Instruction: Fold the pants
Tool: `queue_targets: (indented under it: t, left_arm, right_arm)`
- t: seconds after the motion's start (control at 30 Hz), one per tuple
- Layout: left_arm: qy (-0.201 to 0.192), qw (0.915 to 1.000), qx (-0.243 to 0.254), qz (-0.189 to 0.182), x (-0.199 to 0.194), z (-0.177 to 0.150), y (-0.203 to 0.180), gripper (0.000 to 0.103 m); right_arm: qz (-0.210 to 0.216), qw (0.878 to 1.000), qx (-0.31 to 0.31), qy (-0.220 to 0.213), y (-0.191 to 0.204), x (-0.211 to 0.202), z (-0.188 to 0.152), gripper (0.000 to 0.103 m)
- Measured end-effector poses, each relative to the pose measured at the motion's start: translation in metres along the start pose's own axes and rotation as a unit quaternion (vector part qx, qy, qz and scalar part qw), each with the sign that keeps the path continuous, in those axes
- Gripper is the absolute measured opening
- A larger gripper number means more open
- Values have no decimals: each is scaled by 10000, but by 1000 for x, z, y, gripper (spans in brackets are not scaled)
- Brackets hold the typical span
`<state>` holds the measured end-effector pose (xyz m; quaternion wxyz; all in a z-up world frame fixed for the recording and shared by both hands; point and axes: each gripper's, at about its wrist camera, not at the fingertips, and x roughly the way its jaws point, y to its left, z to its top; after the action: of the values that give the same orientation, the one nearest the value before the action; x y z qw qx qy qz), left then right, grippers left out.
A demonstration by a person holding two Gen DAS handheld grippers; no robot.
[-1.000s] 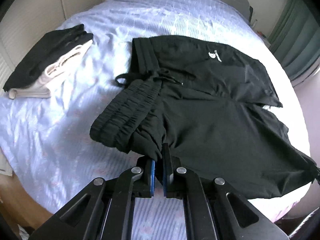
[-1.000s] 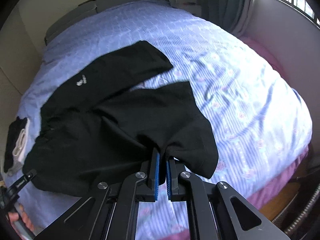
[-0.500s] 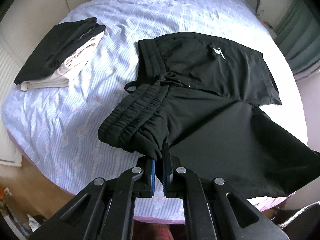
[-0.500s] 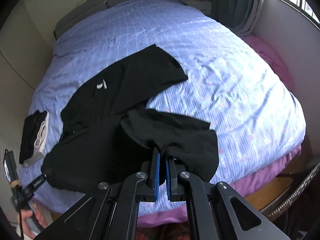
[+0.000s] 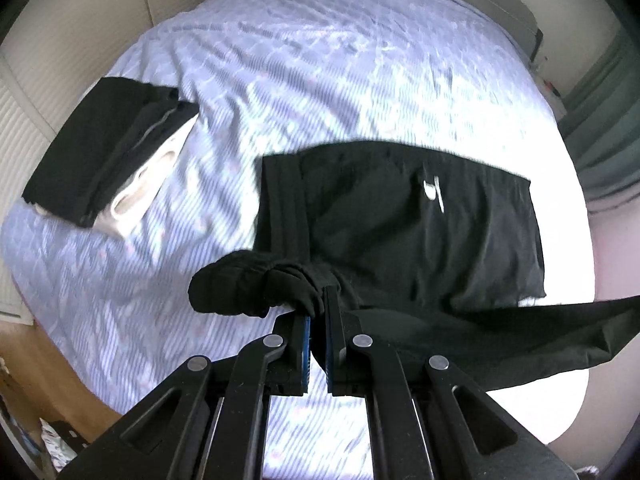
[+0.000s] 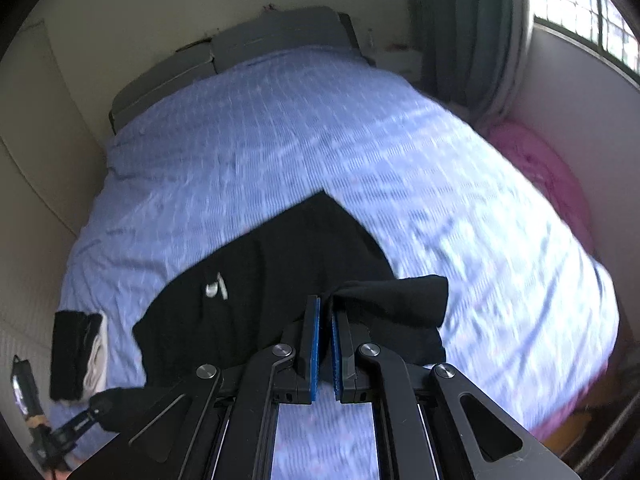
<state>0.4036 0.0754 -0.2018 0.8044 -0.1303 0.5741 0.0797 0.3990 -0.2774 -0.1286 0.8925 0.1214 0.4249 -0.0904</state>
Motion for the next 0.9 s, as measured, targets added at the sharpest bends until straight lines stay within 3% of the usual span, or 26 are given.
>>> queue_targets:
  t: [0.2, 0.37, 0.7, 0.9]
  left_arm:
    - [10, 9998, -70, 176, 35, 56, -9, 7]
    - [284, 9987, -370, 214, 76, 93, -6, 7]
    - [990, 9922, -362, 660, 162, 138, -17, 8]
    - [1264, 9872, -419, 882, 192, 152, -18, 11]
  right_arm:
    - [-45, 9997, -181, 140, 25, 66, 56, 6]
    - [-128, 9984, -375, 392, 46, 133, 90, 6]
    - [-152, 9909, -565, 1210, 65, 266, 108, 6]
    - [-151, 9859, -582, 1564, 71, 317, 112, 6]
